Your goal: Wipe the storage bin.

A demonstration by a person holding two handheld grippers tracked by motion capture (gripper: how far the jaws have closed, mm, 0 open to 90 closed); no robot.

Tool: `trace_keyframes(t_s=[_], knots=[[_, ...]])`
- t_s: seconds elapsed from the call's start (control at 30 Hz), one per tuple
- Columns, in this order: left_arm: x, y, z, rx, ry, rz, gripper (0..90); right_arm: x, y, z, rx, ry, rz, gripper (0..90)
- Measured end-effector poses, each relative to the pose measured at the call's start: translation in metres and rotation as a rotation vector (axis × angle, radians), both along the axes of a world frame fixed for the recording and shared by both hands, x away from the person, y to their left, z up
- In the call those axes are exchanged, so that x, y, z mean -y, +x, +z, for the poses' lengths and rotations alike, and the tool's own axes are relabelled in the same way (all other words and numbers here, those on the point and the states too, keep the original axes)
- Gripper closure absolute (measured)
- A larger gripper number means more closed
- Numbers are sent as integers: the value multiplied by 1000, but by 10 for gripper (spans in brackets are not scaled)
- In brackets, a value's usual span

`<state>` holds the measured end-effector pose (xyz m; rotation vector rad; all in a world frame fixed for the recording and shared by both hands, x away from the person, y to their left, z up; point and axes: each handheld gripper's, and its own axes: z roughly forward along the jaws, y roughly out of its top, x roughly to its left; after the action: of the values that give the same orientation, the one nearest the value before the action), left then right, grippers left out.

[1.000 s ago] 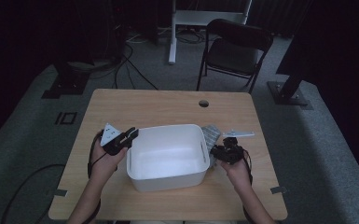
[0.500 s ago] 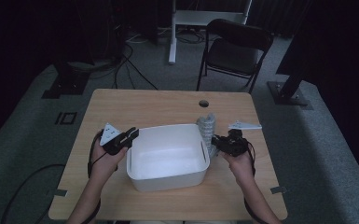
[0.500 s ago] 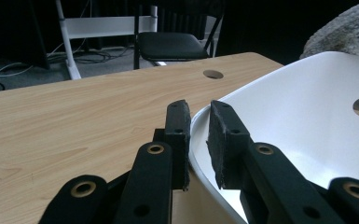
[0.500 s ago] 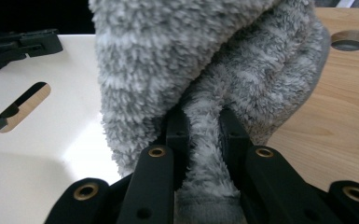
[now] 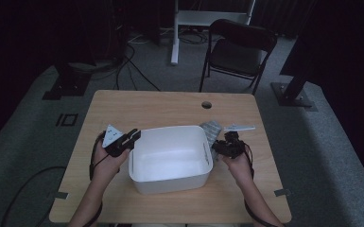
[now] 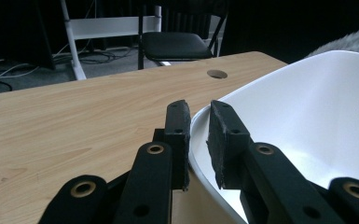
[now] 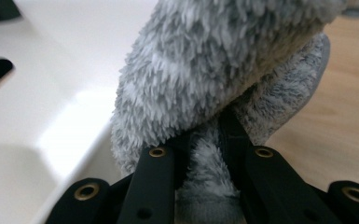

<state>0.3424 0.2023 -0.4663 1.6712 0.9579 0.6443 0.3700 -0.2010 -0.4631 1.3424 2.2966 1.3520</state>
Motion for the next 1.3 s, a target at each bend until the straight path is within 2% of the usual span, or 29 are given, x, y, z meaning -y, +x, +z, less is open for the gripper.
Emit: trace_keyframes(t_s=[0.2,0.37,0.53,0.57,0.73,0.9,1.03,1.3], knots=[[1,-1,0,1,2,4,779,0,7,-14,-48,12,-3,790],[1,-1,0,4,3,8,779,-6,8,-22,-45,-52,-15,792],[1,-1,0,4,3,10,779,-6,11,-31,-67,-44,-14,792],[2,-1,0,6,9,13,778,-9,13,-36,-73,-68,-12,793],[2,-1,0,10,9,10,778,-9,17,-45,-97,-70,-14,792],[1,-1,0,9,10,7,777,-6,16,-42,-87,-72,-22,790],[2,-1,-1,11,4,-1,777,5,9,-34,-70,-47,-27,789],[2,-1,0,13,13,1,777,32,-21,-4,1,24,-42,787]])
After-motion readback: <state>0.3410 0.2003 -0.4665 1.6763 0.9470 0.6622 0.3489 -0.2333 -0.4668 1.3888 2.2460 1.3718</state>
